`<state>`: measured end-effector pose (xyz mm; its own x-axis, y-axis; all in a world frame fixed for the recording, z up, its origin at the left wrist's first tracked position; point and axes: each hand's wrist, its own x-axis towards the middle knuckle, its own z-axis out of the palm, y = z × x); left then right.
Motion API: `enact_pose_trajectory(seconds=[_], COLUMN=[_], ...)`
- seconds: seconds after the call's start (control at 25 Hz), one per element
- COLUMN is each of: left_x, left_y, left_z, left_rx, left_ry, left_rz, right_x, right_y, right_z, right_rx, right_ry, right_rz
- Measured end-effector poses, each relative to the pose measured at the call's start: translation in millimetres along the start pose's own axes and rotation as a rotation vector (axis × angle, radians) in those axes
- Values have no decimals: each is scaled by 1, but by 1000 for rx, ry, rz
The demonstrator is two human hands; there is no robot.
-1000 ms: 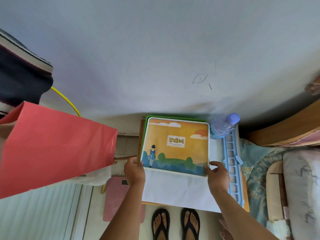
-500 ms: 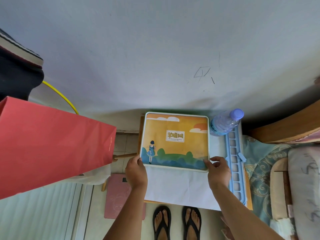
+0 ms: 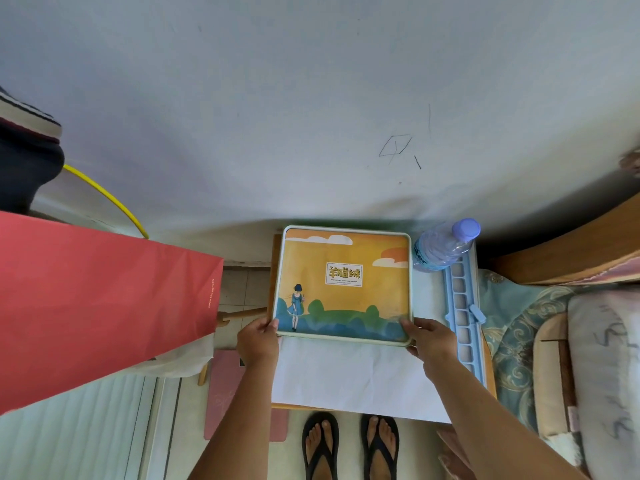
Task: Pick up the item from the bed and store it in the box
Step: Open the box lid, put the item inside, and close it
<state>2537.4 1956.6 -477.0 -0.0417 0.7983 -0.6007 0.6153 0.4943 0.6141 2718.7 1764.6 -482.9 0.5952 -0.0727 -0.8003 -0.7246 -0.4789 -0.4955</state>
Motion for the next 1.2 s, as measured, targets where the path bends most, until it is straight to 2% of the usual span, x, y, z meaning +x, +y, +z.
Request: enact_pose_trajectory(seconds=[0.2, 0.44, 0.6, 0.72, 0.84, 0.92, 1.0, 1.08, 1.2], left_x=[3, 3, 5, -5, -9, 2, 22, 46, 59], left_y=[6, 1, -3, 8, 35, 64, 95, 111, 111], left_z=[4, 2, 2, 0, 11, 25, 37, 41, 40], left_rx=[100, 116, 149, 382, 732, 884, 1092, 1268, 1361], left_ry=[17, -12, -16, -41, -120, -246, -336, -378, -441], left_rz=[-12, -30, 15, 154, 614, 871, 924, 856, 826], right_x=[-5, -8, -8, -18, -20, -14, -3, 11, 21], right_y=[-1, 15, 16, 7, -17, -41, -65, -83, -91], right_z=[6, -2, -6, -7, 2, 18, 36, 48, 47], right_rx=[-150, 122, 80, -189, -698, -949, -1128, -1216, -1274], right_ry=[94, -54, -51, -42, 38, 1, -71, -81, -77], right_rz=[-93, 11, -1, -123, -512, -762, -851, -851, -845])
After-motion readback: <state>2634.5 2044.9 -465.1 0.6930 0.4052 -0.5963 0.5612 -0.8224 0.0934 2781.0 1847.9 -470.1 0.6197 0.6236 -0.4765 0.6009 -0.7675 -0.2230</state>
